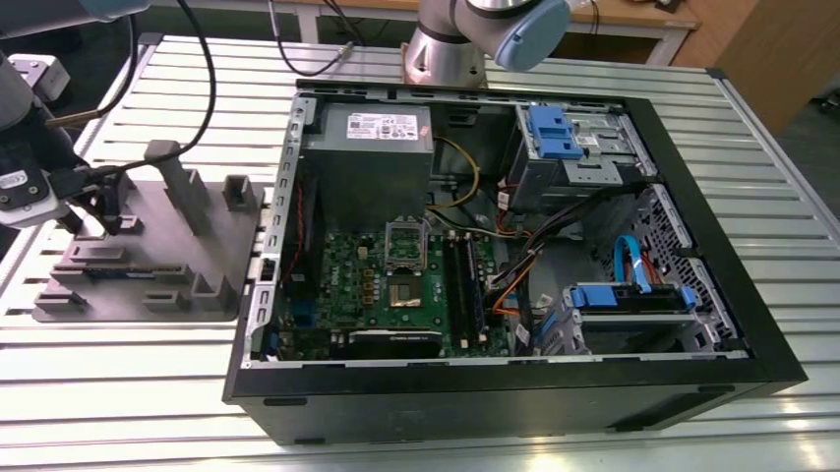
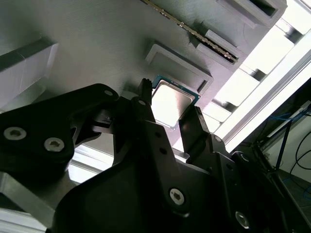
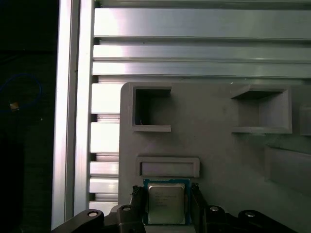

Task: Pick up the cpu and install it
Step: 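Pick up the cpu and move it towards the insertion slot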

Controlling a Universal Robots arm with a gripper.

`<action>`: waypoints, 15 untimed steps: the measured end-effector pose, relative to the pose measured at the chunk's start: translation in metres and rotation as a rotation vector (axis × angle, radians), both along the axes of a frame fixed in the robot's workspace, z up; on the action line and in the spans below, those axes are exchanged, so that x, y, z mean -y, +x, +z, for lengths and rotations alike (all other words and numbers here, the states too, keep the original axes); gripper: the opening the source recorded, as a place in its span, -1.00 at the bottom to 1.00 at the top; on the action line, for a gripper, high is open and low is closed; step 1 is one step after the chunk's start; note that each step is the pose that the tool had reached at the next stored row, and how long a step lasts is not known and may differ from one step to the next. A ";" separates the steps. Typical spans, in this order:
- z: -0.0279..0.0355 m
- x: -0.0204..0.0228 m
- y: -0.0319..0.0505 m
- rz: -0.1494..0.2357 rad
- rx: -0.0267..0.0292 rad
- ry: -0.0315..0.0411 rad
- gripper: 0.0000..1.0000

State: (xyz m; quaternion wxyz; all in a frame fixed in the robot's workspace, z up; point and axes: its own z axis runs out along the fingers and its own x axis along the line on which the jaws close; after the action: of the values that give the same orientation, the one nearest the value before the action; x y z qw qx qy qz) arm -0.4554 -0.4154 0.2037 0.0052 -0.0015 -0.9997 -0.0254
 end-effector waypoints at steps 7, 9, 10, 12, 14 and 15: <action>0.0023 0.0000 0.0000 0.000 0.0001 0.0001 -0.05; 0.0026 0.0000 0.0000 0.000 0.0003 0.0002 -0.05; 0.0028 0.0000 0.0000 0.000 0.0001 0.0001 -0.05; 0.0030 0.0000 0.0000 0.000 0.0003 0.0002 -0.05; 0.0032 0.0000 0.0000 0.000 0.0002 0.0001 -0.05; 0.0033 0.0000 0.0000 0.000 0.0001 0.0001 -0.05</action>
State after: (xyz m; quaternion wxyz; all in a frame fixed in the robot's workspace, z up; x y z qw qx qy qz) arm -0.4554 -0.4154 0.2071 0.0051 -0.0015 -0.9997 -0.0254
